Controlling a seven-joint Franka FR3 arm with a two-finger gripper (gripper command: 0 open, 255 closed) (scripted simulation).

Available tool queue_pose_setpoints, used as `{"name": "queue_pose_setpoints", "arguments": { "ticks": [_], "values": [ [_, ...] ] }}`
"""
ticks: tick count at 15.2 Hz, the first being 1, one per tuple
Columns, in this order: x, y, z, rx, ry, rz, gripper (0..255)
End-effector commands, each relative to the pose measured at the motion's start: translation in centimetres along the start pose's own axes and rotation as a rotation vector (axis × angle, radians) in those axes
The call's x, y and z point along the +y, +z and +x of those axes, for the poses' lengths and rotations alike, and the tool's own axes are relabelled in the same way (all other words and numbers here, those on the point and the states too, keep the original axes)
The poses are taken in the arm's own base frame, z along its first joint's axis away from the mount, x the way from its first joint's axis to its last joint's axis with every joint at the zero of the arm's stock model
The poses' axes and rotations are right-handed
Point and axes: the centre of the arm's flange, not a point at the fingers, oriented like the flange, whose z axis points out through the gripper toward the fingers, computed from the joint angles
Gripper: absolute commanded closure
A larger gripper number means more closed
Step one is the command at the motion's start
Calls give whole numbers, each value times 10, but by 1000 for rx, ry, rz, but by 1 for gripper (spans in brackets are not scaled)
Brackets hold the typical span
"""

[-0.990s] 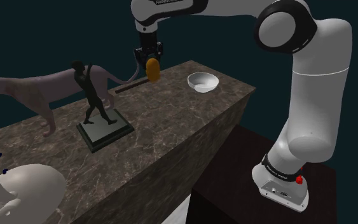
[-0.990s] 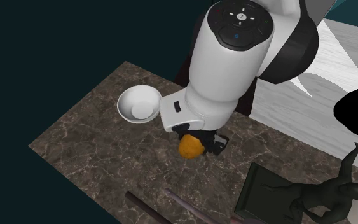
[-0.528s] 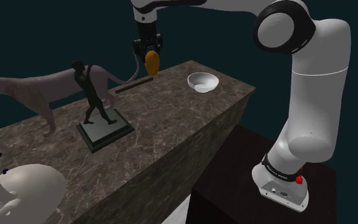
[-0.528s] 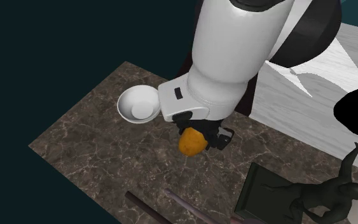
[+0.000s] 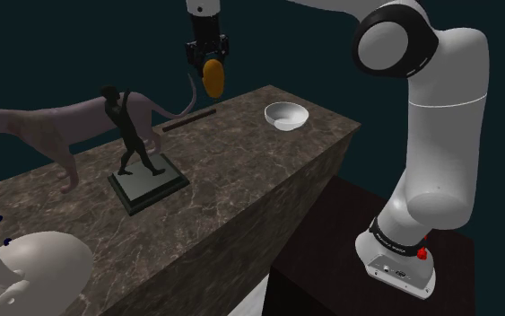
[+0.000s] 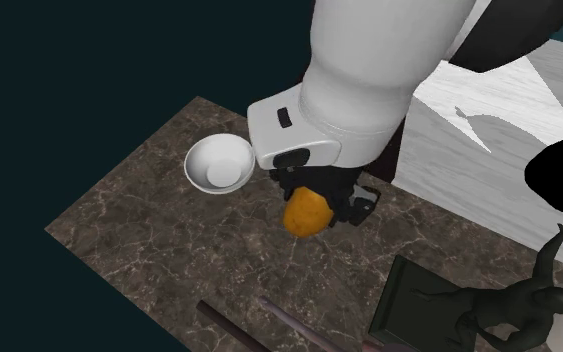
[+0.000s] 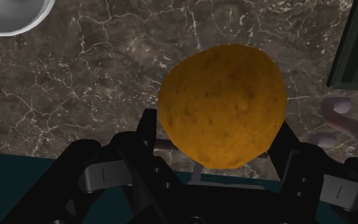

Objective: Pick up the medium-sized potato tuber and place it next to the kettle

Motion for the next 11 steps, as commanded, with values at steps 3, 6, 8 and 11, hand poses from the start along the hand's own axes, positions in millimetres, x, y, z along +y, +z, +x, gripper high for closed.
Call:
{"name": "queue_pose_setpoints", "arguments": {
  "ticks": [3,6,8,11],
  "values": [
    [-39,-5,-28,0,0,0,255],
    [-72,-8,-50,0,0,0,255],
    [-93,-10,-66,0,0,0,255],
    [-125,-12,-89,0,0,0,255]
  ]
}}
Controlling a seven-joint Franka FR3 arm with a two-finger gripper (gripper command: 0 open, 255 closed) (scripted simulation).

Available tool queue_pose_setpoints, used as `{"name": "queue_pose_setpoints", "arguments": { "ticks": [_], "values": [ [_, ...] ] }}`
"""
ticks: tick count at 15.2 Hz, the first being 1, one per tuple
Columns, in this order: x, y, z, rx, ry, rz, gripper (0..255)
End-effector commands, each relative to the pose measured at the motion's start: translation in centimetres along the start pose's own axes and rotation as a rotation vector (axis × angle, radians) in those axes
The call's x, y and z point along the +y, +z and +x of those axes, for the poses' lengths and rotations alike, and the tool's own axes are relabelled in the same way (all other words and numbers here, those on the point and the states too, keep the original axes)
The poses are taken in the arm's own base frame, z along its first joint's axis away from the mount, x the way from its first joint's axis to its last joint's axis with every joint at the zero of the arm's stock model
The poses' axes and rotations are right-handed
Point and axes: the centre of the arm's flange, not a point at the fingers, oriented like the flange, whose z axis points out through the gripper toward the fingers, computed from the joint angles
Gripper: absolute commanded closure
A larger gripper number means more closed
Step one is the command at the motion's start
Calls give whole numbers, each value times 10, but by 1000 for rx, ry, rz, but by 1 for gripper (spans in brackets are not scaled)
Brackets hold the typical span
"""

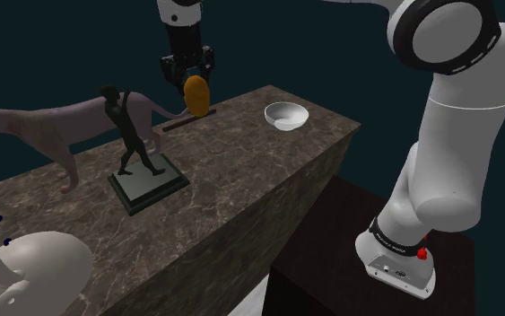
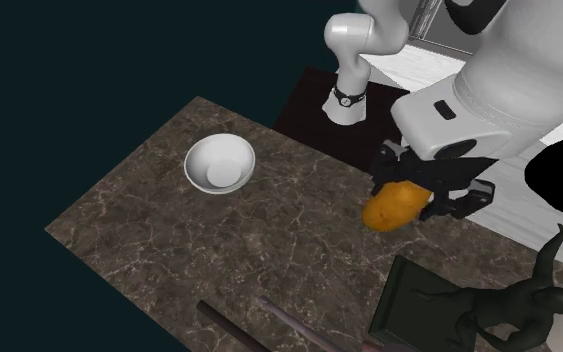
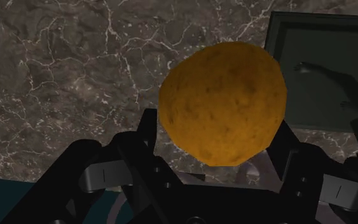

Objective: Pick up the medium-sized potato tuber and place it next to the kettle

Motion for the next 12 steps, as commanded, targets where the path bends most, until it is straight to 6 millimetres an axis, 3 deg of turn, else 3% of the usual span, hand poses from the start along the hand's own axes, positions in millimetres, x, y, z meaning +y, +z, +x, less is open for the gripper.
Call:
{"name": "queue_pose_setpoints", "arguments": {
  "ticks": [1,12],
  "values": [
    [-23,-4,-15,0,1,0,255],
    [-141,-15,-98,0,1,0,255]
  ]
}}
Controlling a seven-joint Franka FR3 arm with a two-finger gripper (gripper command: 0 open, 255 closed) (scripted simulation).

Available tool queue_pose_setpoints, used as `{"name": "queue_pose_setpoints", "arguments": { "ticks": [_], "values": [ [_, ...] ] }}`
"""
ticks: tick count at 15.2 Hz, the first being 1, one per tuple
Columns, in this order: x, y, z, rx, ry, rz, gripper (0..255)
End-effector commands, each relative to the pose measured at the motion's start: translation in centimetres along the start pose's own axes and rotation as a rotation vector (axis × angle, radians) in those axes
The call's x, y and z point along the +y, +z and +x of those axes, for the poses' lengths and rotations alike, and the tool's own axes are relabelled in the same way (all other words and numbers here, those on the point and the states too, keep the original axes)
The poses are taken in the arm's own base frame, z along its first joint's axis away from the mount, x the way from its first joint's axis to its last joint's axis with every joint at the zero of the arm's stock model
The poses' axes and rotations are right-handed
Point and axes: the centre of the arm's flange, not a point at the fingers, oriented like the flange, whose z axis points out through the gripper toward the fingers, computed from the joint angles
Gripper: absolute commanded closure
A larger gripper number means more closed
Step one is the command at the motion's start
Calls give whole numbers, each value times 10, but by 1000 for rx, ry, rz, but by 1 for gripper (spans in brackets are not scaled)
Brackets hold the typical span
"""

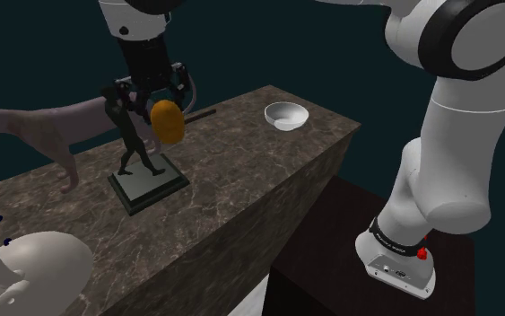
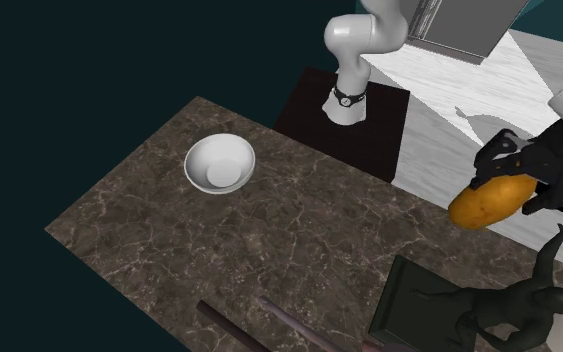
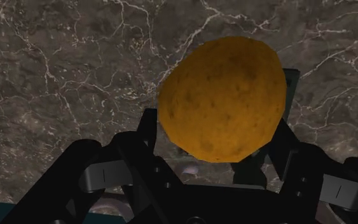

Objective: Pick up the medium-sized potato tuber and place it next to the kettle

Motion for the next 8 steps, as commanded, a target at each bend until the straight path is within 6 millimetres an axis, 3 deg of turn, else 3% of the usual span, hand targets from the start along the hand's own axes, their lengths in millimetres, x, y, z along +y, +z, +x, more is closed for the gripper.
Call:
{"name": "queue_pose_setpoints", "arguments": {
  "ticks": [1,8],
  "values": [
    [-22,0,-17,0,1,0,255],
    [-98,-7,-70,0,1,0,255]
  ]
}}
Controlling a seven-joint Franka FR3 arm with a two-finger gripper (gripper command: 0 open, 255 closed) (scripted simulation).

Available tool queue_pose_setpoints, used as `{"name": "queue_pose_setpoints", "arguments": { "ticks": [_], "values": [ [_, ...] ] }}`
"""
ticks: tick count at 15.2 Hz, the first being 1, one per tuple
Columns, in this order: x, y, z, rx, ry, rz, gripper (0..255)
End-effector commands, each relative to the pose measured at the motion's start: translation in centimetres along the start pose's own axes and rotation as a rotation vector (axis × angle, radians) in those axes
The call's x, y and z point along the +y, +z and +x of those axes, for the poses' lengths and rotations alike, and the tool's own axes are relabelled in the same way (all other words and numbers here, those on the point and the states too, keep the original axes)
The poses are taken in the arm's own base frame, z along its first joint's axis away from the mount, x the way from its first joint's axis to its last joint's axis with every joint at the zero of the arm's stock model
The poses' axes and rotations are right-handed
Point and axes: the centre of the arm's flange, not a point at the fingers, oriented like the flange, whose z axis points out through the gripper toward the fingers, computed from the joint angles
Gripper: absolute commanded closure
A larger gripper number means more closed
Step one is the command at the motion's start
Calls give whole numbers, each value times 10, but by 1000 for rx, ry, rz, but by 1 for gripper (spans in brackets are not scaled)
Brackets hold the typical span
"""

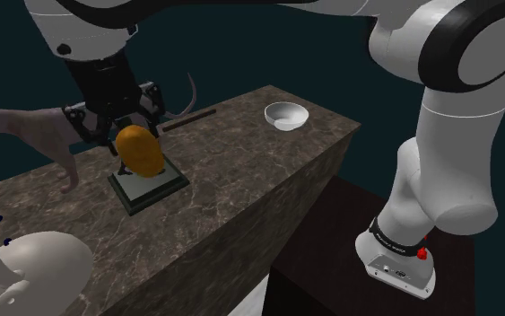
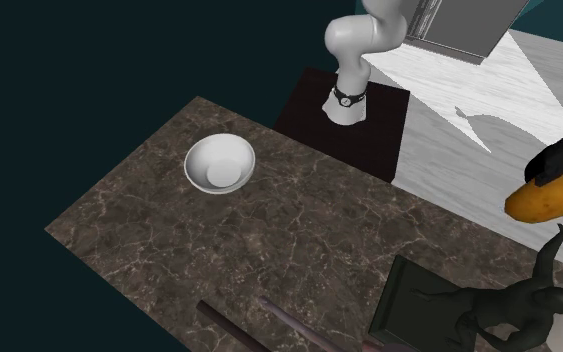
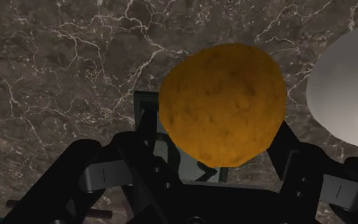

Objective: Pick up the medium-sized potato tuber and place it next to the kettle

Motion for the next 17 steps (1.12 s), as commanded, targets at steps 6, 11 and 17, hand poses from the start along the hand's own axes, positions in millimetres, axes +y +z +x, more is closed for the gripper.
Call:
{"name": "queue_pose_setpoints", "arguments": {
  "ticks": [6,11,17],
  "values": [
    [-21,25,-16,0,2,0,255],
    [-22,52,-17,0,2,0,255],
    [-24,83,-19,0,2,0,255]
  ]
}}
